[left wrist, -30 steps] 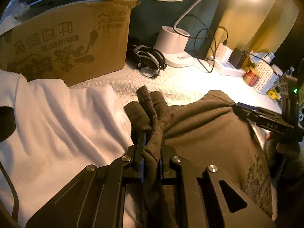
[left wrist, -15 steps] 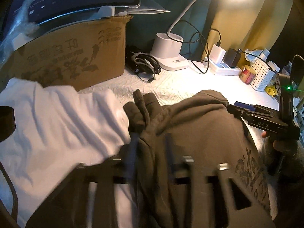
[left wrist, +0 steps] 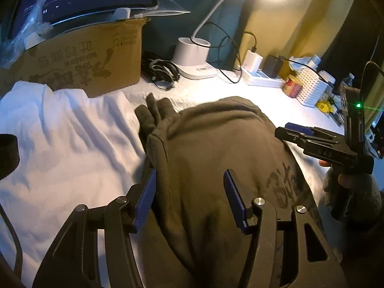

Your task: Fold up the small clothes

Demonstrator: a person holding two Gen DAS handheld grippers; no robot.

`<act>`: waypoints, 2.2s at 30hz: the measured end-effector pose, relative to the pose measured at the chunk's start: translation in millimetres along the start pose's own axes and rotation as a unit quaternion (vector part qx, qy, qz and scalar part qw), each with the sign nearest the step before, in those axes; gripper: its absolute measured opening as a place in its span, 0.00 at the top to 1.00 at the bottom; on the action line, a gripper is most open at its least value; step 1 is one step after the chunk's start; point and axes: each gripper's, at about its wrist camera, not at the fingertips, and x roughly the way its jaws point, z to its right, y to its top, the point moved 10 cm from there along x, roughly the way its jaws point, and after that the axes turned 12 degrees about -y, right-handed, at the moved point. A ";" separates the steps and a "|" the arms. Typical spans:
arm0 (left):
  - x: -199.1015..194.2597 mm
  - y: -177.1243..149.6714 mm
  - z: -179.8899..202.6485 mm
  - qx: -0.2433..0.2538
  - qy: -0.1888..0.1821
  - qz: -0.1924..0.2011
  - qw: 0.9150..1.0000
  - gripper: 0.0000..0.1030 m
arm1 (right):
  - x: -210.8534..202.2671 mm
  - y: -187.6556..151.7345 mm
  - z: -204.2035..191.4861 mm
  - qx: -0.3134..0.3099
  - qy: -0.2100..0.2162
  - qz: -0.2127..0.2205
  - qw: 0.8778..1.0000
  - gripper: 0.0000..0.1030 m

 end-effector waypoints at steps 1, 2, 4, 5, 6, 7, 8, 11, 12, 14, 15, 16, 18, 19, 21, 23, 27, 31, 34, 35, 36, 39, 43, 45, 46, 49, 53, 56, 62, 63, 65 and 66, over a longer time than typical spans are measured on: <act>-1.0 -2.8 3.5 0.004 -0.003 -0.002 1.000 0.45 | -3.3 -2.2 -0.8 -0.001 0.001 0.001 1.000 0.41; -1.7 -5.1 6.0 0.007 -0.003 -0.003 1.000 0.45 | -6.0 -4.5 -1.5 -0.002 0.001 0.001 1.000 0.41; -1.6 -11.7 12.3 0.012 -0.009 -0.008 1.000 0.45 | -10.3 -8.8 -2.7 -0.005 0.002 0.001 1.000 0.40; -0.9 -14.7 14.1 0.014 -0.009 -0.012 1.000 0.45 | -12.8 -11.5 -3.2 -0.006 0.002 0.001 1.000 0.40; 0.2 -19.2 15.2 0.015 -0.010 -0.017 1.000 0.45 | -15.3 -14.6 -3.9 -0.007 0.002 0.001 1.000 0.40; 2.3 -25.1 15.2 0.015 -0.008 -0.024 1.000 0.45 | -17.5 -17.3 -4.7 -0.008 0.002 0.001 1.000 0.40; 4.4 -29.6 14.3 0.013 -0.005 -0.030 0.999 0.45 | -19.7 -20.0 -5.6 -0.010 0.002 0.000 1.000 0.40; 7.9 -44.5 7.4 0.006 0.007 -0.043 0.999 0.45 | -25.5 -30.6 -8.4 -0.015 0.003 -0.002 1.000 0.40; 5.7 -47.2 7.0 0.007 0.005 -0.038 0.999 0.45 | -26.9 -35.4 -9.5 -0.018 0.003 -0.004 1.000 0.40; 3.0 -49.2 7.3 0.010 0.006 -0.036 0.999 0.45 | -27.6 -42.4 -10.5 -0.019 0.002 -0.007 1.000 0.40; 2.2 -50.0 7.6 0.013 0.009 -0.034 0.999 0.45 | -28.5 -47.1 -11.2 -0.021 0.002 -0.010 1.000 0.40; 1.9 -50.8 8.0 0.017 0.012 -0.033 0.999 0.45 | -29.7 -50.3 -11.3 -0.022 0.001 -0.010 1.000 0.40; 0.3 -51.9 8.6 0.022 0.018 -0.029 0.999 0.45 | -32.5 -57.3 -11.5 -0.025 -0.002 -0.012 1.000 0.40; -0.7 -52.5 8.7 0.024 0.021 -0.026 0.999 0.45 | -33.6 -60.7 -10.9 -0.027 -0.005 -0.013 1.000 0.40; -3.0 -53.7 8.0 0.029 0.030 -0.023 0.999 0.45 | -34.7 -68.9 -7.2 -0.025 -0.013 -0.020 0.999 0.40; -4.7 -54.8 7.6 0.032 0.037 -0.020 0.999 0.45 | -34.6 -75.9 -3.5 -0.021 -0.018 -0.026 0.999 0.40; -8.6 -57.3 7.6 0.040 0.054 -0.016 0.998 0.45 | -39.1 -86.3 2.3 -0.015 -0.028 -0.026 0.999 0.40; -10.8 -59.2 8.1 0.046 0.071 -0.014 0.996 0.45 | -44.8 -92.8 5.5 -0.013 -0.037 -0.025 0.999 0.40; -15.7 -59.1 11.3 0.041 0.073 -0.010 0.996 0.45 | -52.9 -97.3 3.4 -0.011 -0.033 -0.023 0.999 0.40; -17.3 -58.7 13.1 0.040 0.068 -0.007 0.997 0.45 | -55.8 -98.7 1.2 -0.012 -0.029 -0.022 0.999 0.40; -18.7 -58.8 15.0 0.038 0.061 -0.005 0.997 0.45 | -58.7 -100.6 -2.3 -0.013 -0.021 -0.021 0.999 0.40; -21.2 -60.3 19.2 0.036 0.052 -0.003 0.998 0.45 | -63.6 -109.2 -14.7 -0.021 0.006 -0.024 0.999 0.49; -20.8 -64.9 25.3 0.040 0.050 -0.005 0.998 0.45 | -69.6 -117.8 -28.5 -0.022 0.045 -0.026 0.998 0.81; -20.9 -67.7 28.1 0.041 0.049 -0.006 0.998 0.45 | -71.8 -120.3 -30.0 -0.019 0.045 -0.023 0.999 0.83; -20.7 -69.5 28.9 0.041 0.050 -0.007 0.998 0.45 | -73.8 -121.3 -30.9 -0.022 0.045 -0.019 0.999 0.85; -20.4 -74.4 27.9 0.038 0.051 -0.011 0.998 0.45 | -78.9 -122.9 -30.6 -0.021 0.047 -0.016 0.999 0.90; -25.3 -78.8 28.2 0.033 0.044 -0.011 0.998 0.45 | -85.5 -125.4 -29.3 -0.015 0.048 -0.011 0.999 0.91; -30.2 -80.8 31.8 0.042 0.040 -0.011 0.998 0.45 | -88.9 -126.8 -27.7 -0.004 0.046 -0.010 0.999 0.90; -32.0 -85.8 45.1 0.054 0.031 -0.011 0.998 0.45 | -96.1 -140.8 -24.8 0.000 0.035 -0.022 0.999 0.88; -32.0 -86.7 49.2 0.056 0.027 -0.009 0.998 0.45 | -98.4 -142.9 -24.3 -0.001 0.032 -0.021 0.999 0.87; -31.8 -88.3 54.1 0.056 0.021 -0.007 0.998 0.45 | -102.7 -146.9 -24.5 -0.003 0.033 -0.020 0.999 0.87; -31.5 -89.7 57.2 0.055 0.017 -0.006 0.998 0.45 | -105.1 -149.6 -24.4 -0.004 0.033 -0.020 0.999 0.87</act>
